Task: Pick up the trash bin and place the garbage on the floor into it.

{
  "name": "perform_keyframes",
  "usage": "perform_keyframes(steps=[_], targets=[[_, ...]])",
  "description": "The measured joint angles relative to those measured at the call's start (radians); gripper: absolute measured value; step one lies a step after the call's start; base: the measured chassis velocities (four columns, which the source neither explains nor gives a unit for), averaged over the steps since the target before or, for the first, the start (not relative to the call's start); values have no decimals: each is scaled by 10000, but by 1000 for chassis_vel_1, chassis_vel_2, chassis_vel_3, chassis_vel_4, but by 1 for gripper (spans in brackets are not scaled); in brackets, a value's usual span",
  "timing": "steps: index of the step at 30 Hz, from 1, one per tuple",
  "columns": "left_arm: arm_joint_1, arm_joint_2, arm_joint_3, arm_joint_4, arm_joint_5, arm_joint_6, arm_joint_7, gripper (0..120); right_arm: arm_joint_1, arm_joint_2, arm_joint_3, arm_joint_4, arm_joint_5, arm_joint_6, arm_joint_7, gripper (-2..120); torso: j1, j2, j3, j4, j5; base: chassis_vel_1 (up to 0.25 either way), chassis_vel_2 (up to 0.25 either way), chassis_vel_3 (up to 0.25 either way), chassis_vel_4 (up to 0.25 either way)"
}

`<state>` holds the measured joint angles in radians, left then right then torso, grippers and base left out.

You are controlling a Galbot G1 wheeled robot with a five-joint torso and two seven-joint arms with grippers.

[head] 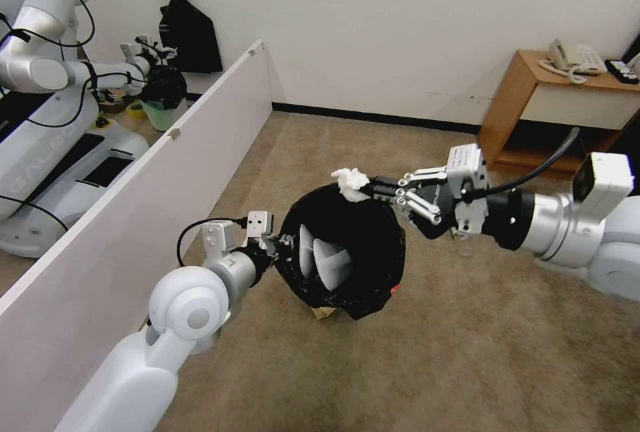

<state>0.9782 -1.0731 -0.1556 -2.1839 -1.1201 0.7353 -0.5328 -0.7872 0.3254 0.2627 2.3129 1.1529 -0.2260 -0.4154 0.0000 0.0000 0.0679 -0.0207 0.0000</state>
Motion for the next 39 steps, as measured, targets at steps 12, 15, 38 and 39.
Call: perform_keyframes(steps=[12, 15, 38, 39], targets=[[-198, -288, 233, 259, 143, 0, 6, 0, 17, 32, -114, 72, -58, -14, -180, 0, 0, 0, 0, -1, 0, 0, 0, 0, 0], [-196, -308, 235, 264, 156, 0, 6, 0, 15, 52, -135, 82, -79, -17, -198, 0, 0, 0, 0, -1, 0, 0, 0, 0, 0], [-119, -523, 238, 326, 326, 1, 76, 0, -63, 237, -352, 107, -298, -74, -257, 0, 0, 0, 0, -1, 0, 0, 0, 0, 0], [-118, -521, 238, 327, 326, 1, 77, 0, -88, 236, -353, 98, -310, -74, -259, 0, 0, 0, 0, -1, 0, 0, 0, 0, 0]])
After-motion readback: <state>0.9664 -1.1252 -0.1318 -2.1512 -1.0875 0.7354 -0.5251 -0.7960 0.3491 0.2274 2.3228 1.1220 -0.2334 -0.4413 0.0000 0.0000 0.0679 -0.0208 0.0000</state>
